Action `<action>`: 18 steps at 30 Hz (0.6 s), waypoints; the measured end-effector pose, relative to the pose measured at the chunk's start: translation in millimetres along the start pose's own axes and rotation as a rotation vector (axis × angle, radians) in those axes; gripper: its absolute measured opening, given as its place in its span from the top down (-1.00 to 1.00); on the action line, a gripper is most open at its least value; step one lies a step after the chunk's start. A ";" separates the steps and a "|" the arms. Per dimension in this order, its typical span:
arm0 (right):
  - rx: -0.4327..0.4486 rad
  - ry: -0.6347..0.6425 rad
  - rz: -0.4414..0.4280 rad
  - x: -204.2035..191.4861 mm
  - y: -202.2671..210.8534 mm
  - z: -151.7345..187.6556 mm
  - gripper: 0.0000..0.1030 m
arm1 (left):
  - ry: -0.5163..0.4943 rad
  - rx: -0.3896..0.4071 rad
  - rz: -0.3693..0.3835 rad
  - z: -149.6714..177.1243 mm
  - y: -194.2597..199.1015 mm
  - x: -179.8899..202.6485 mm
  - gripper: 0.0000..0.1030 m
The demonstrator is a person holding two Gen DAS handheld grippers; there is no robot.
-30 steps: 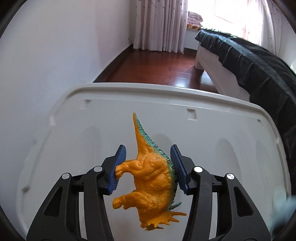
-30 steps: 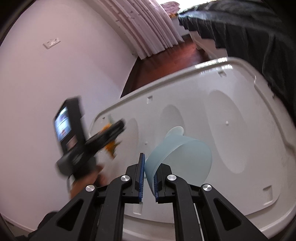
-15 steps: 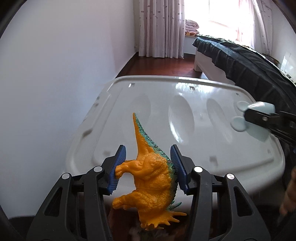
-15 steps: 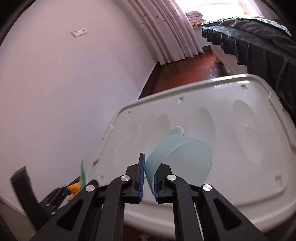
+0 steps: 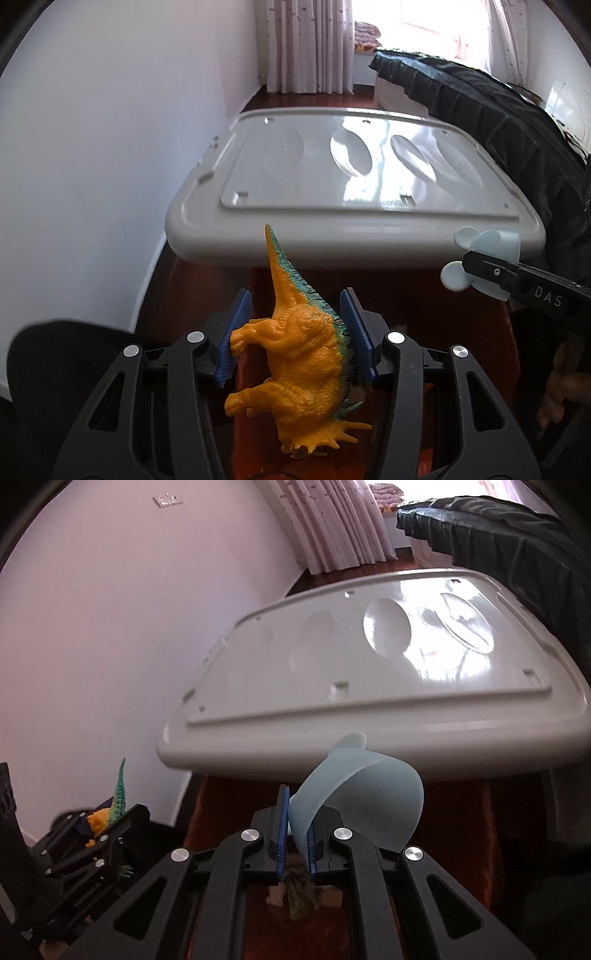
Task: Collect trash
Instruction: 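Carry both tools over the bin and open both to drop items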
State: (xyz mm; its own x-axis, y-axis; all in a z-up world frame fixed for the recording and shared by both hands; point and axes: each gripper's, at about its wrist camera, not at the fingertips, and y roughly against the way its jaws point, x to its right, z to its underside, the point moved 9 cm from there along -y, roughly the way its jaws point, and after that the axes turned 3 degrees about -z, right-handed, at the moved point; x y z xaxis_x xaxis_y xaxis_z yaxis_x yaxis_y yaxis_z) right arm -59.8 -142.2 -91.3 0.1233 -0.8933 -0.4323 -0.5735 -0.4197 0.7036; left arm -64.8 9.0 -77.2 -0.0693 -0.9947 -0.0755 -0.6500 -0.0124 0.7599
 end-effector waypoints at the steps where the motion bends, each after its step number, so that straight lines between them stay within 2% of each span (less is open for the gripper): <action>1: -0.001 0.004 0.011 0.8 1.7 6.5 0.84 | -0.012 -0.002 0.001 4.6 0.3 2.5 0.04; 8: -0.011 0.022 0.052 3.4 6.3 38.6 0.84 | -0.039 -0.059 0.052 32.9 -12.8 15.3 0.04; 18: -0.056 -0.007 0.073 17.1 2.3 58.6 0.84 | -0.085 -0.126 0.088 57.1 -27.2 29.6 0.04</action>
State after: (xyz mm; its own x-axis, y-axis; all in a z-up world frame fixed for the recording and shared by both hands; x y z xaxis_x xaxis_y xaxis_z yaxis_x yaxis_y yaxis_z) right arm -106.5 -148.9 -130.1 0.0770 -0.9208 -0.3823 -0.5345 -0.3618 0.7638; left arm -92.3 -14.2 -137.0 -0.1890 -0.9804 -0.0550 -0.5386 0.0567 0.8407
